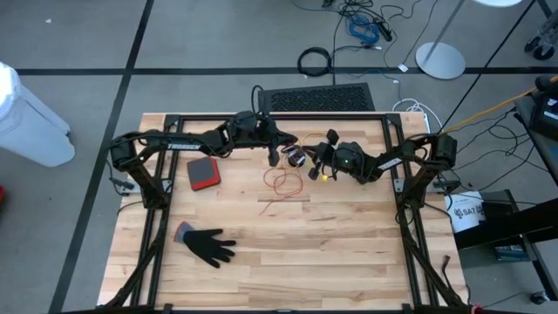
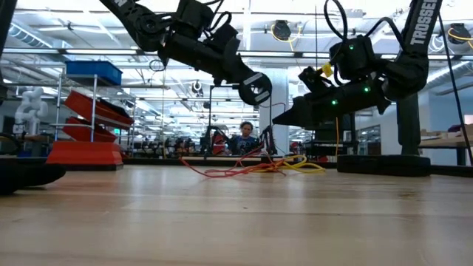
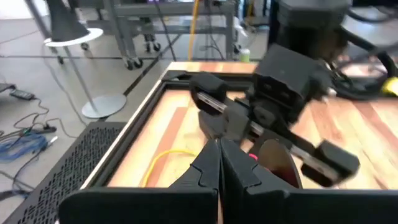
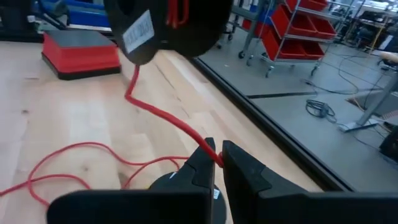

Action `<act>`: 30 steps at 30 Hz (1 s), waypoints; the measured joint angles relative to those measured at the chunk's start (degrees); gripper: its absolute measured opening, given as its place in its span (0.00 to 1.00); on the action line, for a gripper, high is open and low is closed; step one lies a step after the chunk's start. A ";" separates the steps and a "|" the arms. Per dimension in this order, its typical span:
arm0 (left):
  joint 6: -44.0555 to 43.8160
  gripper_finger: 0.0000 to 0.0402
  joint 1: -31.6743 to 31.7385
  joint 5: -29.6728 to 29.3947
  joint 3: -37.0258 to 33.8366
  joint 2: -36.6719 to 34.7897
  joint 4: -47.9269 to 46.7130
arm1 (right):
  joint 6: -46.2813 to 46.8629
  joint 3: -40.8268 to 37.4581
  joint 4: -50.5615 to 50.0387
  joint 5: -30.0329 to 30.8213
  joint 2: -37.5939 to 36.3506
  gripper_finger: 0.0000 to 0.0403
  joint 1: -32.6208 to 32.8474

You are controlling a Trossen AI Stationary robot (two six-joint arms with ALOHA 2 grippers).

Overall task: Coil cords
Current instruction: Coil the red wire into the spool

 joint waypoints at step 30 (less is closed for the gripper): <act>19.13 0.00 -1.65 -12.27 -0.02 2.46 -3.82 | 13.06 4.56 -21.28 -7.72 -15.66 0.00 0.82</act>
